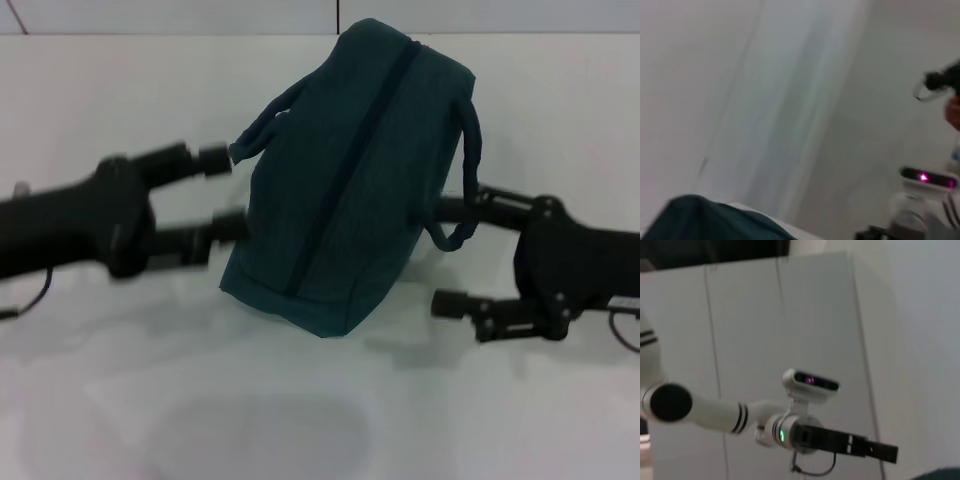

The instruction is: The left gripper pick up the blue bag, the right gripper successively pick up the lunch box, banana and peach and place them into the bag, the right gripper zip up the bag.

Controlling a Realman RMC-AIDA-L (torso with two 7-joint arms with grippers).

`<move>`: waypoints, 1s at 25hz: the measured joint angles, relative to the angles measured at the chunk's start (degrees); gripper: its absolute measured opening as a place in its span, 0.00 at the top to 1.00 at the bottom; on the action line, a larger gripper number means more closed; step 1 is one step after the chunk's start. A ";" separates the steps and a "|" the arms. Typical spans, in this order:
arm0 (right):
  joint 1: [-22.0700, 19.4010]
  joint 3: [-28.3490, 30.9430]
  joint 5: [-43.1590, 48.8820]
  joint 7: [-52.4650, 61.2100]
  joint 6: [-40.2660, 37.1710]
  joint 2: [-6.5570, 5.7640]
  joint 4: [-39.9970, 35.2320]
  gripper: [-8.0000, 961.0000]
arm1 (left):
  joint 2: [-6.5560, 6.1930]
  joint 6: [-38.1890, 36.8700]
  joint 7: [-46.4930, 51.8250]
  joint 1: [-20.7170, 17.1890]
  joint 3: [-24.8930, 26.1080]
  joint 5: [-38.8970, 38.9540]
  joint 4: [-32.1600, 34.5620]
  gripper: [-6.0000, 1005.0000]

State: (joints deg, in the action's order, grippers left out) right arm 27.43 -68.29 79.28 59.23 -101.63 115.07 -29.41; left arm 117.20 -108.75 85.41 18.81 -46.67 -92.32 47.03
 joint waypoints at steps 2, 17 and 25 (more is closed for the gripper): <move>0.00 -0.11 0.99 -0.42 0.26 0.14 0.13 0.09 | 0.13 -2.63 -3.39 -1.20 0.05 -0.11 0.00 0.13; 0.08 -2.37 2.55 -5.90 1.56 0.90 3.58 0.09 | -1.13 -5.99 -4.83 -3.00 -1.00 -1.24 -1.85 0.14; 0.08 -1.97 2.25 -5.78 2.09 0.88 3.58 0.09 | -1.11 -6.06 -4.50 -2.43 -1.24 -1.46 -2.08 0.14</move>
State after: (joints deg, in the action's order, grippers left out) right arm 27.51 -70.26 81.53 53.45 -99.54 115.95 -25.83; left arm 116.09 -114.81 80.91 16.38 -47.91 -93.78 44.95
